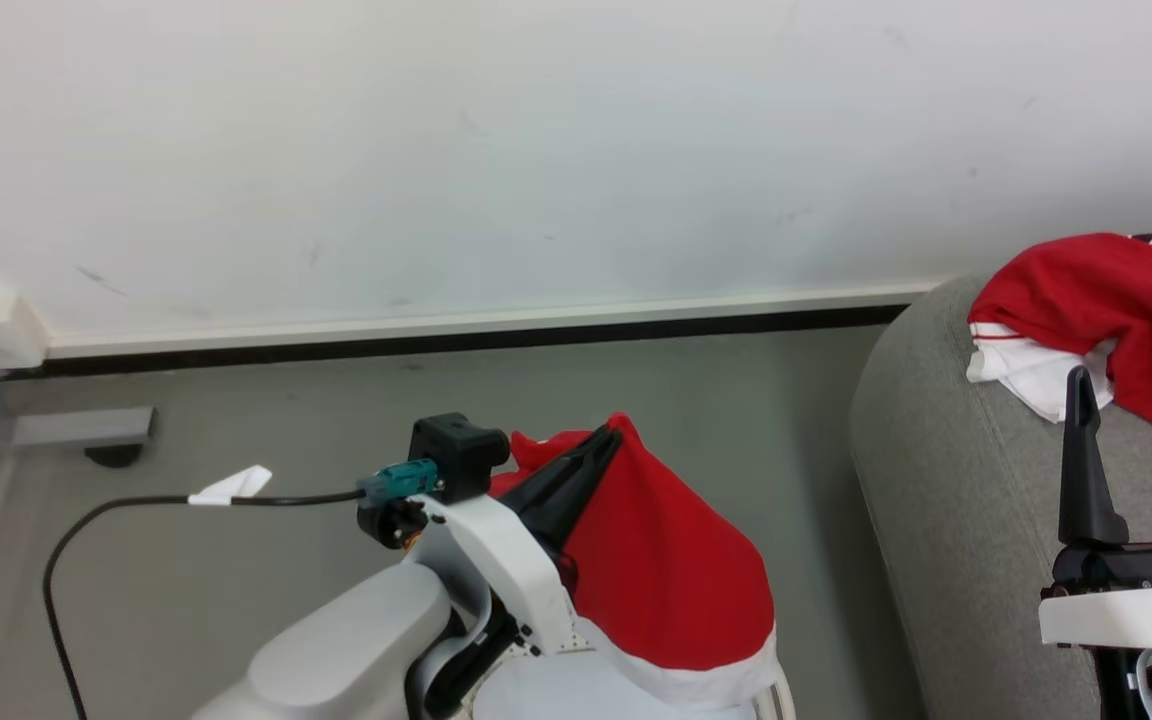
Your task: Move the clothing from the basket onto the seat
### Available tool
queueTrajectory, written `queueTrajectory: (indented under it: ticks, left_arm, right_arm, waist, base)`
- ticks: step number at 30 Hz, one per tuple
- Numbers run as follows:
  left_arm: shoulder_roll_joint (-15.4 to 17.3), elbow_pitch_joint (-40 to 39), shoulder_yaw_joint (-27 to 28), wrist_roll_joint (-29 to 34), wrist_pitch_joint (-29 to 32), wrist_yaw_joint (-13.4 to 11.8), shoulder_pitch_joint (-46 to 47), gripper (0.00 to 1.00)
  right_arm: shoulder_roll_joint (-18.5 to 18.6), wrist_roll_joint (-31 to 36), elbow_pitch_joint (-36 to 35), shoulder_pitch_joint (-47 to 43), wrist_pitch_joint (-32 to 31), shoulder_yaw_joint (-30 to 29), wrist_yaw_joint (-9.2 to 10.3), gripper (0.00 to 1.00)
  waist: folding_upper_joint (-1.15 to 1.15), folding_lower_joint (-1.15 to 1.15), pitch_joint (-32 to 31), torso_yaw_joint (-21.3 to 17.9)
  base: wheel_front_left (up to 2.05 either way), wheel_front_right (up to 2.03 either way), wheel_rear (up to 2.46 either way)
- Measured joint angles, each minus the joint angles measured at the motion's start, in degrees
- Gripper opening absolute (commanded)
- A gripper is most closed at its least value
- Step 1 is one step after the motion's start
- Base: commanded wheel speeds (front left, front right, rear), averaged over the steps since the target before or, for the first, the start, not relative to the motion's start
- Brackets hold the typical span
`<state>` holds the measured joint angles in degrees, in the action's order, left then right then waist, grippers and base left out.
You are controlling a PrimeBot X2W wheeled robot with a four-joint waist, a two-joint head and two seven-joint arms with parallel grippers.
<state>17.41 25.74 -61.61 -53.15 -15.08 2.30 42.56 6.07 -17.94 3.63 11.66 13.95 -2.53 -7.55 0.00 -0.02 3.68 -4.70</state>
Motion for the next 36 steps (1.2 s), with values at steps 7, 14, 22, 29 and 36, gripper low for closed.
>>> queueTrajectory:
  ticks: [7, 14, 22, 29, 36]
  left_arm:
    - [3.0, -7.8, 0.3, 0.2, 1.3, -3.0, -1.0, 1.0]
    - [6.7, -15.3, 1.7, 1.2, 1.9, -7.3, -2.6, 1.0]
    - [14.1, -22.4, 9.4, 1.2, 0.4, -14.9, -7.8, 1.0]
    - [18.0, -27.0, 20.8, 3.2, 0.0, -20.1, -17.0, 1.0]
    - [16.9, -30.0, 32.5, 9.6, 0.0, -21.2, -30.0, 1.0]
  right_arm:
    - [0.4, -0.5, 0.5, -2.1, 0.0, 0.1, 0.0, 1.0]
    - [0.8, -1.2, 0.3, -2.7, -0.3, 0.0, 0.0, 1.0]
    - [1.1, -1.6, 0.1, -5.0, -0.4, 0.3, 0.0, 1.0]
    - [0.2, -2.1, 0.1, -6.9, -0.4, 2.4, 0.0, 1.0]
    - [-0.4, -1.7, 0.0, -8.6, 0.1, 3.1, 0.0, 1.0]
  waist:
    - [0.0, 0.0, -3.0, 1.6]
    - [0.0, 0.01, -4.5, 3.3]
    - [0.0, 0.01, -5.7, 5.2]
    - [0.0, 0.01, -6.2, 6.0]
    - [0.0, 0.01, -6.2, 5.8]
  base:
    - [0.0, 0.0, 0.0]
    - [0.0, 0.0, 0.0]
    - [0.0, 0.0, 0.0]
    - [0.0, 0.0, 0.0]
    - [0.0, 0.0, 0.0]
